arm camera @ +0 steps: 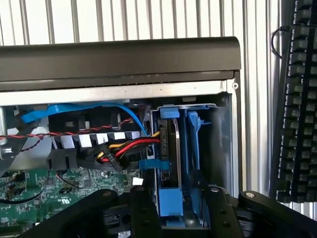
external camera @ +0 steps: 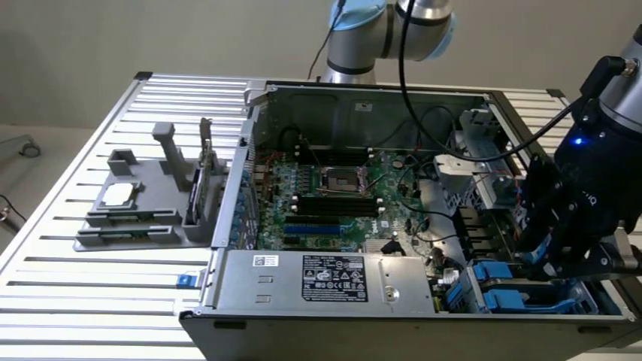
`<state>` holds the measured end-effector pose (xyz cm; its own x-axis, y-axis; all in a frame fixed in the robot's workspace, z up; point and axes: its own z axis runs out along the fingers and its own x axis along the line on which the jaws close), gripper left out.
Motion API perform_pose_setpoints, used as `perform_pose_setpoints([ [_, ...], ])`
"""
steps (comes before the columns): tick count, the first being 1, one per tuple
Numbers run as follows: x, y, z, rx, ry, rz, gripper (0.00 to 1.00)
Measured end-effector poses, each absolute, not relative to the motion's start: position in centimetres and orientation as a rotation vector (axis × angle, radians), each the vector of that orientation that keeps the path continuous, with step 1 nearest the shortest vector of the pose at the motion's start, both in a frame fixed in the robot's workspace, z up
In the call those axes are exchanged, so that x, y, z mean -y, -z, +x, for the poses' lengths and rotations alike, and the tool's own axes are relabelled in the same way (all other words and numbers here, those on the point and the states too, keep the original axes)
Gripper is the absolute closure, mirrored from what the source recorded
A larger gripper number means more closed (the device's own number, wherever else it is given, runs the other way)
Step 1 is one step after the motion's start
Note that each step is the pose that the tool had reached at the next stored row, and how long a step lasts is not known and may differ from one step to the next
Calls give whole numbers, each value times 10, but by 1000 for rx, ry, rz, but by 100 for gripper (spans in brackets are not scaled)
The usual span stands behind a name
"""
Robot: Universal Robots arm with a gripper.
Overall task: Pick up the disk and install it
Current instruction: 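Insert the first disk wire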
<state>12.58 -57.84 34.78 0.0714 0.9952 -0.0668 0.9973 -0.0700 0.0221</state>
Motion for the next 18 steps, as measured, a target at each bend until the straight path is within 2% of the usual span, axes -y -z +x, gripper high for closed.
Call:
perform_pose_setpoints([
  [13, 581, -359, 105, -2100, 51, 2254, 60],
  [16, 581, -359, 105, -2100, 51, 2254, 79],
  [17, 581, -359, 105, -2100, 51, 2254, 79],
  [18, 581, -359, 105, -2100, 51, 2254, 84],
])
